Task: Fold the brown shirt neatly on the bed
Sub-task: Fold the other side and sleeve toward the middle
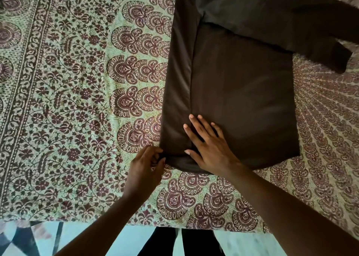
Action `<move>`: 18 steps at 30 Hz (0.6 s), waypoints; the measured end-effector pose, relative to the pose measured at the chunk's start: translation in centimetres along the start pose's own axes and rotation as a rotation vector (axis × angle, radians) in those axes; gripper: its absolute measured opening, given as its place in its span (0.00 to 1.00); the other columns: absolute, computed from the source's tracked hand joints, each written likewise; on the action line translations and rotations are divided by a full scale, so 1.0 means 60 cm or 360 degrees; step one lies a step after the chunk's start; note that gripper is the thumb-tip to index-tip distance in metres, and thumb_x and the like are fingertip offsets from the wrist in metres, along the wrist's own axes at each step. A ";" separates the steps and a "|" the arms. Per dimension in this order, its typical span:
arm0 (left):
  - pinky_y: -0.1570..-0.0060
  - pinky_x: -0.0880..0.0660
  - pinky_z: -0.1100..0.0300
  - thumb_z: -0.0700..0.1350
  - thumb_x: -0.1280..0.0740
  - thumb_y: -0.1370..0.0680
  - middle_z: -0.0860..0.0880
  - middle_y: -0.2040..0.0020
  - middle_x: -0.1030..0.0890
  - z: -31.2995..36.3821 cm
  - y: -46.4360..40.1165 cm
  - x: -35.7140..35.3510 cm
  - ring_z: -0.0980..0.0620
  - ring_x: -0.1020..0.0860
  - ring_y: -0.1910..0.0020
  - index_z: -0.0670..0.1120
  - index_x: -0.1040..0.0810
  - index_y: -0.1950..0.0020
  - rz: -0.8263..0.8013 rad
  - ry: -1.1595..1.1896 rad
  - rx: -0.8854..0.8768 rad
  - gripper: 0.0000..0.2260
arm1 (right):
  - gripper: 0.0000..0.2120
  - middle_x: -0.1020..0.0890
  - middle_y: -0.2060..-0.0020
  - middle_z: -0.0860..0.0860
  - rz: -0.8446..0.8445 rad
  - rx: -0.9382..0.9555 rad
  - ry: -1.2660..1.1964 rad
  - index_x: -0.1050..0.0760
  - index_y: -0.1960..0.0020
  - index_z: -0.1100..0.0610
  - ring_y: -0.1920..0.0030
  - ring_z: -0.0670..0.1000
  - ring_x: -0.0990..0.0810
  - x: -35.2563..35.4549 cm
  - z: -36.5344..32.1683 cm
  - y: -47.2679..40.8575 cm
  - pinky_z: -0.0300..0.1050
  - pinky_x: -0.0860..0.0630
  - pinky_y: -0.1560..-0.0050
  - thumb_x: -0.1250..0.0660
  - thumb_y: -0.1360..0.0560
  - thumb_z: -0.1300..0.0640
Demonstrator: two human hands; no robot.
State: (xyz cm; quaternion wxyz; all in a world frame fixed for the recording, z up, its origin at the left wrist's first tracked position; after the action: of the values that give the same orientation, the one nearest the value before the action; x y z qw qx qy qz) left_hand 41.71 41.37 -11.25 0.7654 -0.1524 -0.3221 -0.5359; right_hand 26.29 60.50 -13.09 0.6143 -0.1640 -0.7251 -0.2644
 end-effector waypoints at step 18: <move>0.76 0.39 0.68 0.35 0.32 0.31 0.58 0.75 0.33 0.050 0.020 -0.004 0.62 0.36 0.79 0.44 0.26 0.60 0.0087 -0.0053 0.0070 0.06 | 0.34 0.49 0.16 0.54 -0.0027 -0.0008 -0.0043 0.43 0.18 0.51 0.16 0.56 0.48 0.010 -0.005 0.001 0.64 0.39 0.23 0.44 0.18 0.36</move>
State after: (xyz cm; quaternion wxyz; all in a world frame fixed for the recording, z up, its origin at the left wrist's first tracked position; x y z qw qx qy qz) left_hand 41.74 43.75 -9.02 0.7775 -0.1532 -0.3421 -0.5050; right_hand 26.44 60.31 -12.44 0.6017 -0.1629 -0.7341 -0.2693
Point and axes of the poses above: each hand's wrist, its own y-axis away from the middle knuckle, its own x-axis out of the back of the hand, z = x × y, the point moved 1 cm from there along -y, towards the middle knuckle
